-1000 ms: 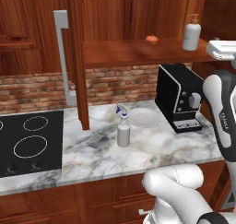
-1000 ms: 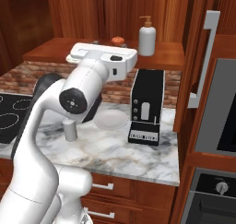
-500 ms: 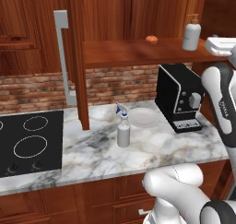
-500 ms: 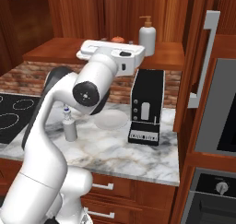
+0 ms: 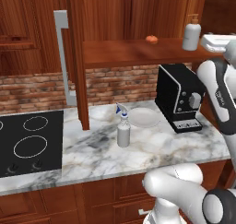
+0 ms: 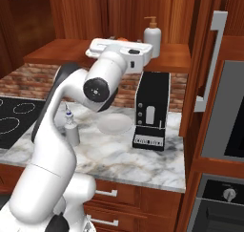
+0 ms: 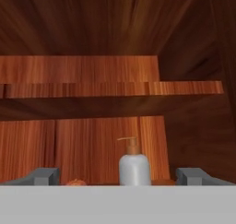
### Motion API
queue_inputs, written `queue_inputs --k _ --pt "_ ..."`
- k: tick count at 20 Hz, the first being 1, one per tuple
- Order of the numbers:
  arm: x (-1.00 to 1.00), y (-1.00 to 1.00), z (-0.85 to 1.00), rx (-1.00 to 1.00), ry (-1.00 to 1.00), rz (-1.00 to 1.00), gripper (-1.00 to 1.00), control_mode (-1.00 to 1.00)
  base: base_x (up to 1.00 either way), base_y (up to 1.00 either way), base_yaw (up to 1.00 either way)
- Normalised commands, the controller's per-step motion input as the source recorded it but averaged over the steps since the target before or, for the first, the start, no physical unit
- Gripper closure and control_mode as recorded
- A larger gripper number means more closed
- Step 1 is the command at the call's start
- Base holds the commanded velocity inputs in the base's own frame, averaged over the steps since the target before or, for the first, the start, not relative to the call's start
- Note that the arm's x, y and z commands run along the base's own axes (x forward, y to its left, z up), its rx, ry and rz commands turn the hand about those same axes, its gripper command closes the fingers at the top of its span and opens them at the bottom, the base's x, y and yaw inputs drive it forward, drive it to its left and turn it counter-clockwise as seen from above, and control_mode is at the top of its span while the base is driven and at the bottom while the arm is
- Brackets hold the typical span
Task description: Pick the spray and soap dispenser from the cabinet and place them on the counter.
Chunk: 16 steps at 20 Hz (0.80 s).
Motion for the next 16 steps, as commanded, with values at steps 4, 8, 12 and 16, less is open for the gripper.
queue_inputs --k 4,8,12,16 --pt "0.3 -0.01 0.0 0.0 0.0 0.0 -1.0 -1.0 0.0 0.0 0.0" --pt "0.31 -0.01 0.0 0.0 0.0 0.0 -1.0 -1.0 0.0 0.0 0.0" --pt "0.3 -0.04 0.03 0.0 0.0 0.0 -1.0 -1.0 0.0 0.0 0.0" --pt "0.29 -0.08 0.03 0.0 0.0 0.0 -1.0 -1.0 0.0 0.0 0.0"
